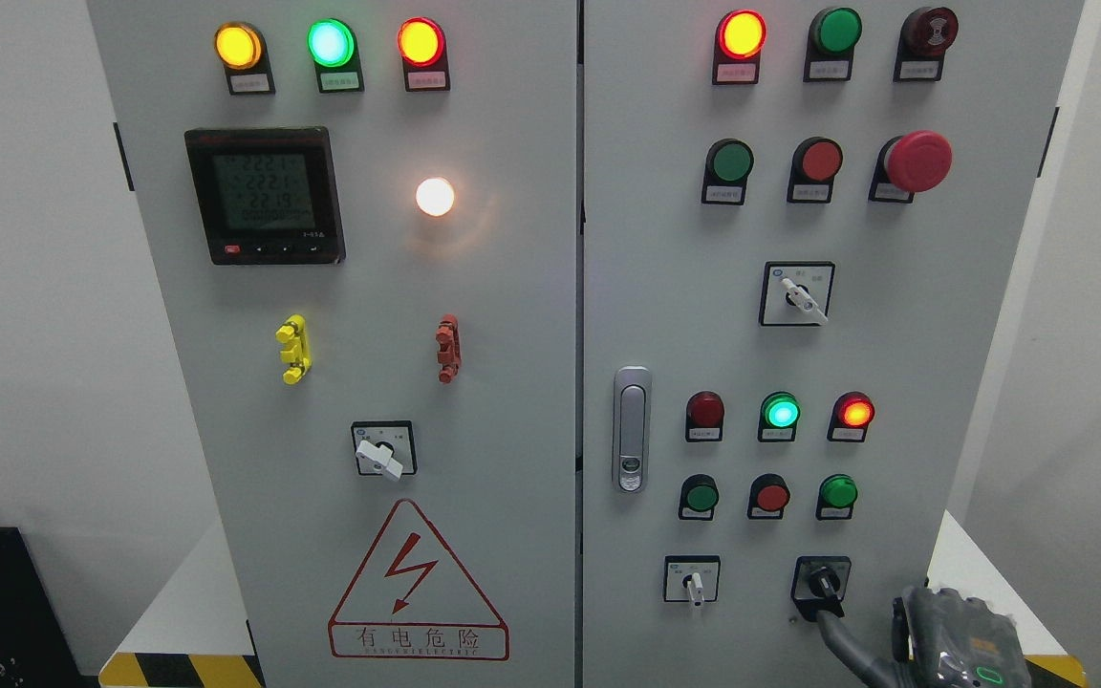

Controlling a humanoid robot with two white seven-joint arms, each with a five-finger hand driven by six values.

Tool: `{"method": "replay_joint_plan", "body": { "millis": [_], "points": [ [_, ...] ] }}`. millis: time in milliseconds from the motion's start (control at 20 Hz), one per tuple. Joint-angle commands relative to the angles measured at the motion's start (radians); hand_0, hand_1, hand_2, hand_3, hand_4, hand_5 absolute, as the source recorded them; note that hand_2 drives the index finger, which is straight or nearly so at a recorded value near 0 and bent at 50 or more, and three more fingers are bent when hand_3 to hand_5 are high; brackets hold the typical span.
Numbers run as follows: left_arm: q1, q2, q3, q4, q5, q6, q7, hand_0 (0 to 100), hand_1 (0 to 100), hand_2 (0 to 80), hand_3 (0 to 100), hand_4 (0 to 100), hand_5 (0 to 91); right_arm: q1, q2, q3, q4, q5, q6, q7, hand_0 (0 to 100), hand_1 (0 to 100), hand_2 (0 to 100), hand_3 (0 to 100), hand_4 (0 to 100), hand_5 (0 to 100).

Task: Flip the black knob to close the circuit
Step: 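Release the knob and lower the right hand away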

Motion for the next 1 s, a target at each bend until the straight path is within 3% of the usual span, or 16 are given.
{"method": "replay_joint_plan", "body": {
  "millis": [0, 250, 400, 500, 550, 650, 700, 750, 800, 850, 900, 950],
  "points": [
    [0.0, 0.001, 0.011, 0.0, 0.008, -0.001, 0.0, 0, 0, 0.0, 5, 3, 0.0, 0.032, 0.018, 0.048, -0.014, -0.002, -0.006, -0.019, 0, 0, 88, 100, 81, 88],
    [0.0, -0.001, 0.011, 0.0, 0.008, -0.001, 0.0, 0, 0, 0.0, 5, 2, 0.0, 0.069, 0.023, 0.041, -0.048, -0.022, -0.011, -0.05, 0, 0, 88, 100, 81, 87],
    [0.0, -0.001, 0.011, 0.0, 0.008, 0.0, 0.0, 0, 0, 0.0, 5, 2, 0.0, 0.133, 0.041, 0.028, -0.111, -0.202, -0.019, -0.099, 0, 0, 82, 100, 78, 84],
    [0.0, -0.001, 0.011, 0.0, 0.008, -0.001, 0.0, 0, 0, 0.0, 5, 2, 0.0, 0.185, 0.075, -0.018, -0.166, -0.326, -0.028, -0.1, 0, 0, 75, 97, 80, 80],
    [0.0, 0.001, 0.011, 0.0, 0.008, -0.001, 0.0, 0, 0, 0.0, 5, 2, 0.0, 0.213, 0.109, -0.056, -0.192, -0.392, -0.063, -0.099, 0, 0, 73, 97, 80, 77],
    [0.0, -0.001, 0.011, 0.0, 0.008, -0.001, 0.0, 0, 0, 0.0, 5, 2, 0.0, 0.263, 0.168, -0.133, -0.217, -0.533, -0.2, -0.096, 0, 4, 56, 85, 69, 59],
    [0.0, 0.001, 0.011, 0.0, 0.008, -0.001, 0.0, 0, 0, 0.0, 5, 2, 0.0, 0.286, 0.178, -0.177, -0.218, -0.618, -0.271, -0.09, 0, 5, 53, 81, 66, 54],
    [0.0, -0.001, 0.011, 0.0, 0.008, -0.001, 0.0, 0, 0, 0.0, 5, 2, 0.0, 0.311, 0.176, -0.202, -0.221, -0.72, -0.326, -0.087, 0, 6, 42, 65, 53, 35],
    [0.0, -0.001, 0.011, 0.0, 0.008, -0.001, 0.0, 0, 0, 0.0, 5, 2, 0.0, 0.335, 0.178, -0.213, -0.221, -0.834, -0.359, -0.076, 0, 7, 35, 57, 46, 25],
    [0.0, 0.001, 0.011, 0.0, 0.008, -0.001, 0.0, 0, 0, 0.0, 5, 3, 0.0, 0.361, 0.178, -0.219, -0.227, -0.943, -0.367, -0.055, 0, 7, 35, 56, 46, 24],
    [0.0, -0.001, 0.011, 0.0, 0.008, -0.001, 0.0, 0, 0, 0.0, 5, 3, 0.0, 0.387, 0.178, -0.227, -0.24, -1.035, -0.367, -0.026, 0, 7, 24, 40, 35, 18],
    [0.0, 0.001, 0.011, 0.0, 0.008, -0.001, 0.0, 0, 0, 0.0, 5, 3, 0.0, 0.412, 0.176, -0.245, -0.24, -1.107, -0.37, 0.004, 0, 7, 19, 34, 31, 15]
  ]
}}
